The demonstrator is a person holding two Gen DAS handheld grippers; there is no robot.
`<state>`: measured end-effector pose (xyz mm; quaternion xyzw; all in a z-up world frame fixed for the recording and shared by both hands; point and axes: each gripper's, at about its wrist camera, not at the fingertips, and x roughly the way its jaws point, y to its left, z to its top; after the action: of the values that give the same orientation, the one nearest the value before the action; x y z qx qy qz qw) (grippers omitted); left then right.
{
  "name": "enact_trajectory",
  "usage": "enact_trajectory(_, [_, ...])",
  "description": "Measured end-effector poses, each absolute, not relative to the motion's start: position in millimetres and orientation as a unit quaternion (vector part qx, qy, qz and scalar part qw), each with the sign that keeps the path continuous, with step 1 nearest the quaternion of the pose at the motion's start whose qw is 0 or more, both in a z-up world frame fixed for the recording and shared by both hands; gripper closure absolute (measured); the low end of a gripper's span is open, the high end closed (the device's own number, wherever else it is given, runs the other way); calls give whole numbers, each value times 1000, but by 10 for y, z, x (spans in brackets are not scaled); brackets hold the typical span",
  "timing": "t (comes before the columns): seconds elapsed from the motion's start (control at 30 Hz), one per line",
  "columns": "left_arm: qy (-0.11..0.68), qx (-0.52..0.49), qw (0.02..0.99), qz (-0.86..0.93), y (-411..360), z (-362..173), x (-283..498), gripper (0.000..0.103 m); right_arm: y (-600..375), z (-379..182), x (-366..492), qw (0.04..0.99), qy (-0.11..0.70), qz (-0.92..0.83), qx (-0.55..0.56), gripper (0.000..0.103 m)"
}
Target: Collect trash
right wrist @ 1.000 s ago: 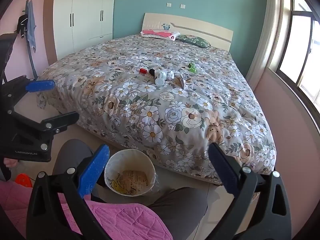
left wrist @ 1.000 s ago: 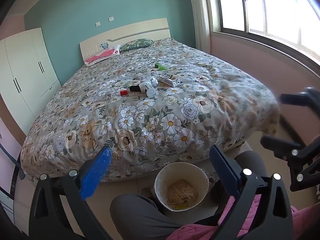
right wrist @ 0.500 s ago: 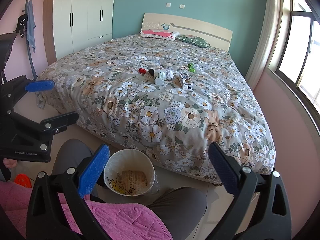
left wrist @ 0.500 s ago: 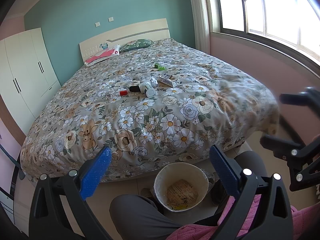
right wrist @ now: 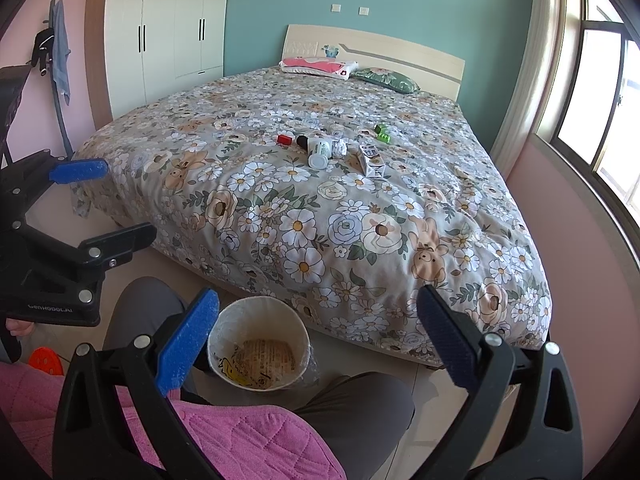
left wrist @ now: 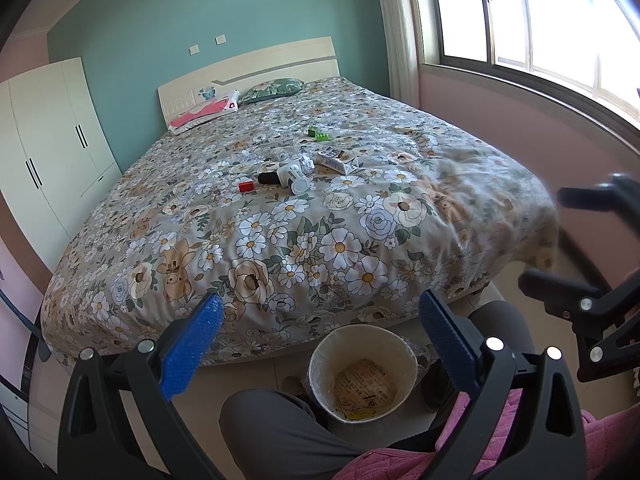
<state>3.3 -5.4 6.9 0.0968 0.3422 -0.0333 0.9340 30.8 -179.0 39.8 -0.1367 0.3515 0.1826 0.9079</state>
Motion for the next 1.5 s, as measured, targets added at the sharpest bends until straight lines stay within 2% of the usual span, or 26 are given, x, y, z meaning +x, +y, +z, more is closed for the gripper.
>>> enact_trajectory(1.5, [340,93,935,-33,-39,44,15,4,-1780,410,352,912,343,174,-142,7])
